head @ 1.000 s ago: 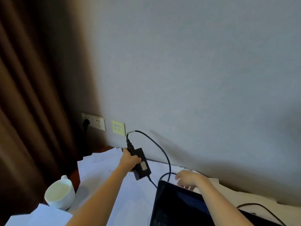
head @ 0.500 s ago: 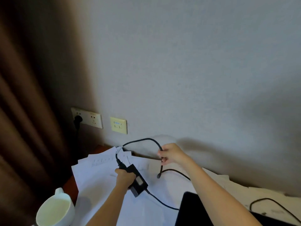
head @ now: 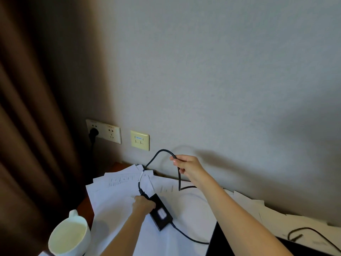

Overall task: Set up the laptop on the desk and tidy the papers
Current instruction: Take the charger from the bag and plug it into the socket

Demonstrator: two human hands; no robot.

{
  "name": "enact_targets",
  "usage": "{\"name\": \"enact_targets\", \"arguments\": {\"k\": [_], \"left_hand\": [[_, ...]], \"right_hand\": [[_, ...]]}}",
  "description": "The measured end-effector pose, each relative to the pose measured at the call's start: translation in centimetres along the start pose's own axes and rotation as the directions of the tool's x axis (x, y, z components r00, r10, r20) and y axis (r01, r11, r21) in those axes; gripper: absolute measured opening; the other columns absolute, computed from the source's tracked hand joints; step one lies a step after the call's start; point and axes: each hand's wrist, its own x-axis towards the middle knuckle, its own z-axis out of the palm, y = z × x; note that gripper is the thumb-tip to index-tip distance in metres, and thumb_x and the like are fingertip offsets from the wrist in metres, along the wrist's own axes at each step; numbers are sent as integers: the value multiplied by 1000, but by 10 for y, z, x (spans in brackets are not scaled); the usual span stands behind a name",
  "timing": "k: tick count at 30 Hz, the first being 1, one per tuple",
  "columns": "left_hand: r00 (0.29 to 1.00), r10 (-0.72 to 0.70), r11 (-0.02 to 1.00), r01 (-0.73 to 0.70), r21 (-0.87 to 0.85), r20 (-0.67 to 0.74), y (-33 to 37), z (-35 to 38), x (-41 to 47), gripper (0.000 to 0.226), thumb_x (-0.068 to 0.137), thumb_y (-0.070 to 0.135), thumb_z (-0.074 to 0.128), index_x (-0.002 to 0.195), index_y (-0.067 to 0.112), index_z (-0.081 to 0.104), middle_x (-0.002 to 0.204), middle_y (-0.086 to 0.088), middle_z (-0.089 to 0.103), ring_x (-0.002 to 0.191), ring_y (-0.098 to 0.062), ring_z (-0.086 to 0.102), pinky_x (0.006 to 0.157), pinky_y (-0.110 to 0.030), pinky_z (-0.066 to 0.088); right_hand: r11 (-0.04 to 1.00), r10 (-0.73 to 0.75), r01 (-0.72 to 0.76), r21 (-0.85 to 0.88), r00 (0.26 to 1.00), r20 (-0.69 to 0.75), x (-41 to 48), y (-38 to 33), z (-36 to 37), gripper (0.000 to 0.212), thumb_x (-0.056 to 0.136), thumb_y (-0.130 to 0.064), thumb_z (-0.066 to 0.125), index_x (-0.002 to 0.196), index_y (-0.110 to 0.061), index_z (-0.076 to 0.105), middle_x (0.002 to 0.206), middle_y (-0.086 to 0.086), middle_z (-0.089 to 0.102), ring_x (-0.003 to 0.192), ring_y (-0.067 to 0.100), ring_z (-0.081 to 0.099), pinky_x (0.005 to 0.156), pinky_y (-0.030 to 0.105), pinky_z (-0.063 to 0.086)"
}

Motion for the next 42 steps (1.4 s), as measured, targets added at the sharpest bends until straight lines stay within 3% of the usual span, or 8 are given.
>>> {"name": "enact_targets", "arguments": {"k": [5,8,11,17,22,29,36,42], "left_hand": [[877,456,860,-478,177,154,27,6,-24,54,82,25,70,127,21,41,115,-9,50,98,-19,54,82,-22,46],[815,482,854,-520,37,323,40,13,-43,8,95,20,51,95,18,59,85,2,55,69,-7,53,50,-4,38],[837,515,857,-507,-94,185,43,11,-45,27,99,14,40,76,14,54,75,3,55,64,-7,52,45,-5,38],[864,490,751,-486,-447,-117,61,-25,-54,30,100,14,38,74,12,52,73,-5,61,70,-17,59,62,-22,43],[908,348,565,-401,-721,-232,71,-59,-60,25,101,16,39,80,14,52,77,-5,61,71,-13,59,68,-22,45],[933,299,459,-325,-827,-201,67,-99,-64,33,102,17,35,72,13,49,79,-6,61,74,-15,60,66,-24,44],[973,217,468,-178,-866,-82,49,-128,-64,31,101,16,36,74,10,51,73,-8,58,69,-18,58,64,-26,44],[972,175,818,-56,-572,156,42,-147,-68,45,99,42,35,84,4,54,82,-10,61,73,-20,56,71,-30,44]], "right_hand": [[996,25,-29,87,999,46,-2,-6,17,16,91,-1,56,100,-10,66,93,4,58,72,9,45,59,17,36],[993,17,-26,118,997,79,-6,-13,20,21,92,0,53,110,-2,64,88,5,58,64,10,39,58,17,37],[979,54,-74,188,993,107,-8,-13,9,27,96,2,42,116,0,60,84,7,60,65,13,49,56,18,45],[653,284,-101,-750,951,119,-16,17,-27,70,86,-5,57,144,-29,25,123,8,51,77,15,52,56,19,41],[378,271,-144,-915,962,-39,-15,28,-29,18,84,-26,63,89,-13,51,87,3,55,78,21,58,54,23,34],[647,393,-232,-727,918,56,-16,37,6,60,91,-31,57,140,-24,23,72,-1,58,52,11,47,46,18,36],[831,215,-198,-520,976,-27,-1,30,53,21,95,-20,38,79,-14,51,64,3,57,50,14,47,47,20,35],[945,-51,21,-326,995,-83,6,-12,60,26,96,-19,50,70,-15,53,58,2,54,52,12,50,46,15,38]]}}
